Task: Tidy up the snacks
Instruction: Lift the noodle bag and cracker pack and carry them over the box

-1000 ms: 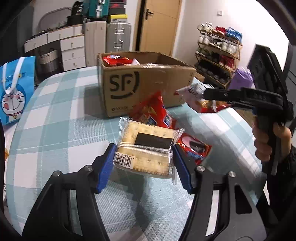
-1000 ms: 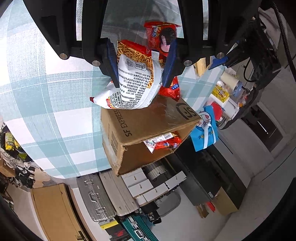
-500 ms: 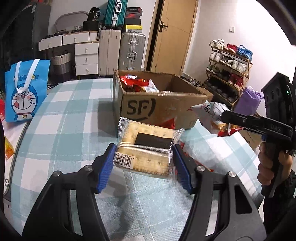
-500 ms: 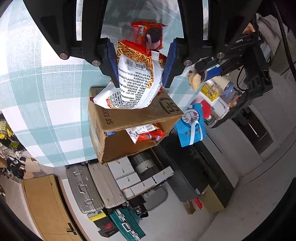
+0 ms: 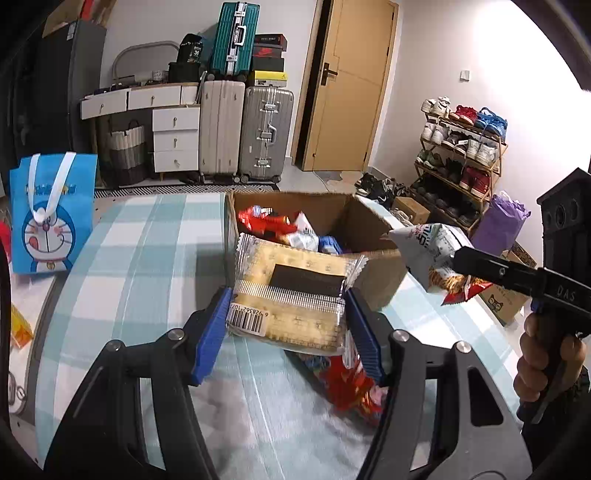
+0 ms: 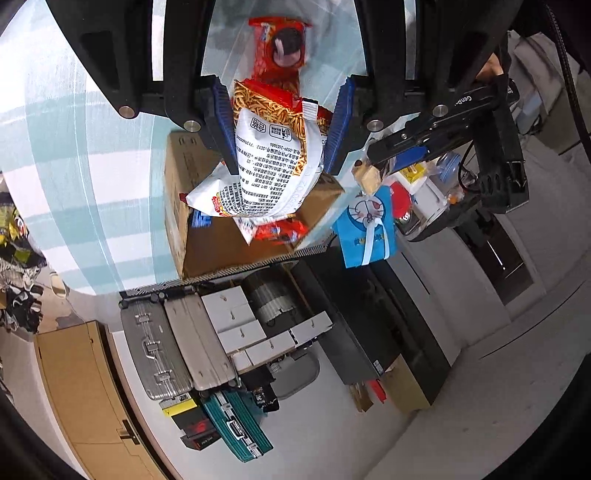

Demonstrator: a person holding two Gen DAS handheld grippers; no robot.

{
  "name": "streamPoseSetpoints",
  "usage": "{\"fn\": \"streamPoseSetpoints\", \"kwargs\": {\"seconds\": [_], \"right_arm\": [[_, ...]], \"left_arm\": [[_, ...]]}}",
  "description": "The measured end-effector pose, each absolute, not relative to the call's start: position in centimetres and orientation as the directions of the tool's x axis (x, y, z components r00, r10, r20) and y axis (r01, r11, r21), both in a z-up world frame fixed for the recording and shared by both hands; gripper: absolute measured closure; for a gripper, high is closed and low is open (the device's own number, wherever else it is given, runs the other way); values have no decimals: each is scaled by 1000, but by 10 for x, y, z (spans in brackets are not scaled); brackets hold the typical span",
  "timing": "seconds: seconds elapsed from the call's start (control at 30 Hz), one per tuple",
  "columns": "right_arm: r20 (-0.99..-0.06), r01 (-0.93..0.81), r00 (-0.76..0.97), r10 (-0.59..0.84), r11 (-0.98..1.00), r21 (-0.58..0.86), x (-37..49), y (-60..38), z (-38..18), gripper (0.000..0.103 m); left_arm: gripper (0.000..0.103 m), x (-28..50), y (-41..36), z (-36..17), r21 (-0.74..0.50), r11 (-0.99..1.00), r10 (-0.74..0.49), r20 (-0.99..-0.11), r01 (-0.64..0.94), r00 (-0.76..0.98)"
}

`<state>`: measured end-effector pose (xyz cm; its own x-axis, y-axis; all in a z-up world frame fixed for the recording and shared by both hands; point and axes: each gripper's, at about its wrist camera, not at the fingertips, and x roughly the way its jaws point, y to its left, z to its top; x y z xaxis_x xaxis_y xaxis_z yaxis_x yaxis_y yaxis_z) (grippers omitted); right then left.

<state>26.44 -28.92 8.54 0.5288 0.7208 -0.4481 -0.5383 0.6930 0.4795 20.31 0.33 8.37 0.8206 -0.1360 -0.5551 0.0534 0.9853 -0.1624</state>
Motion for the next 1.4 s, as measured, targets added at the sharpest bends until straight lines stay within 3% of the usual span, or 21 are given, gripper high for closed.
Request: {"fn": "streamPoseSetpoints", "kwargs": {"seconds": [0.77, 1.4], "right_arm": [[-467, -542, 581, 666, 745, 388, 315, -268, 113, 58], [-537, -523, 610, 582, 806, 279, 345, -247, 104, 58]], "left_arm": [[44, 288, -12, 113, -116, 993, -88, -534, 30, 841], [43, 339, -23, 89, -52, 999, -37, -566, 9, 824]]}}
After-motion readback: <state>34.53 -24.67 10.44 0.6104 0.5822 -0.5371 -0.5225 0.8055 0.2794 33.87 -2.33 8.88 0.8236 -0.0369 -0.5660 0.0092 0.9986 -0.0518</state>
